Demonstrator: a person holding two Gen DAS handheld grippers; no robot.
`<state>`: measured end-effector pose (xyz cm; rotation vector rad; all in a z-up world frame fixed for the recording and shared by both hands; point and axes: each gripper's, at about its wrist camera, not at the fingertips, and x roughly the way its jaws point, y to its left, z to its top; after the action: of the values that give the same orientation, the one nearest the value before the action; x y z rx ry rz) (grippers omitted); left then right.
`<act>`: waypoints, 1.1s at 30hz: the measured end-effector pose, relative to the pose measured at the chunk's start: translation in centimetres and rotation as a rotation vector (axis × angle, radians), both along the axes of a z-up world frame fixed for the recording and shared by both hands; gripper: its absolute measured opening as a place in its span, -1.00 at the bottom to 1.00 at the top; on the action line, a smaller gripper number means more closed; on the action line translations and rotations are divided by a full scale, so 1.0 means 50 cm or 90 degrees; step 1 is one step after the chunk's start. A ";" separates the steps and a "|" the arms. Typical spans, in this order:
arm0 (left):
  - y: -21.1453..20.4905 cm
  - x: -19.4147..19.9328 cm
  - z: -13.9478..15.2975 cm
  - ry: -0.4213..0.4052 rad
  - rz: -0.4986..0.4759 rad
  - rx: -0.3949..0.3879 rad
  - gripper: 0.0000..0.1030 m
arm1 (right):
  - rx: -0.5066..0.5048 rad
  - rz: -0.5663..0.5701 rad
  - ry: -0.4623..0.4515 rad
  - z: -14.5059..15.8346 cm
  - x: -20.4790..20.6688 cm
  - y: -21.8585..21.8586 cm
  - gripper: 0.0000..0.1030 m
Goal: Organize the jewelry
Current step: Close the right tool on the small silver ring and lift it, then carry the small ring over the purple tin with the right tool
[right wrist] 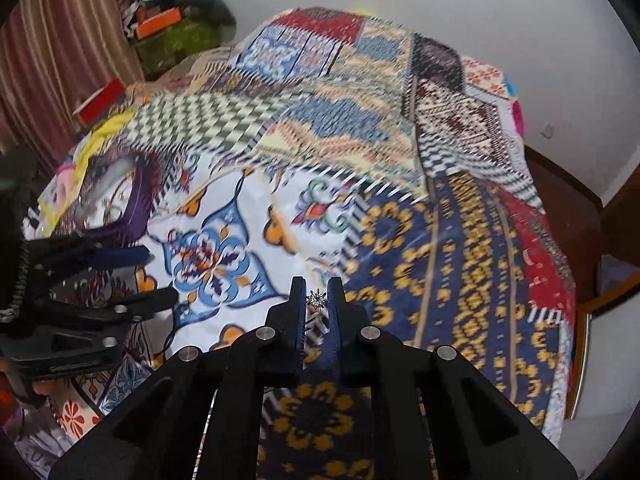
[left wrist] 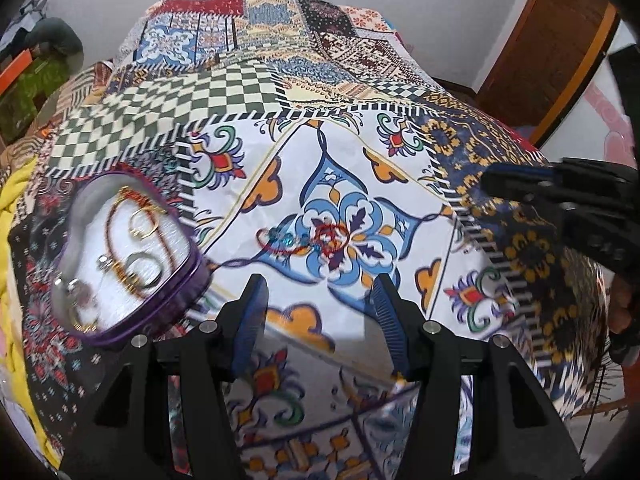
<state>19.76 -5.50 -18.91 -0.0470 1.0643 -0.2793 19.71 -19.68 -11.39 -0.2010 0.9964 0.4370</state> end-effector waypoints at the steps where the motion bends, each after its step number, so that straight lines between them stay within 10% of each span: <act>1: -0.002 0.006 -0.003 0.003 0.001 -0.003 0.05 | 0.006 -0.004 -0.003 0.001 0.011 -0.004 -0.82; 8: -0.029 0.048 -0.025 -0.006 0.014 0.041 -0.26 | 0.049 -0.019 0.006 -0.010 0.021 -0.011 -0.81; 12: -0.041 0.064 -0.027 -0.011 0.008 0.059 -0.89 | 0.055 -0.016 0.006 -0.011 0.019 -0.004 -0.81; 33: 0.063 -0.055 0.226 -0.200 0.038 0.027 -0.89 | 0.099 0.029 -0.093 0.135 -0.027 0.089 -0.81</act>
<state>16.98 -2.36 -7.62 0.0040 0.7551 -0.2023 18.34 -15.24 -4.65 -0.1146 0.8120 0.5321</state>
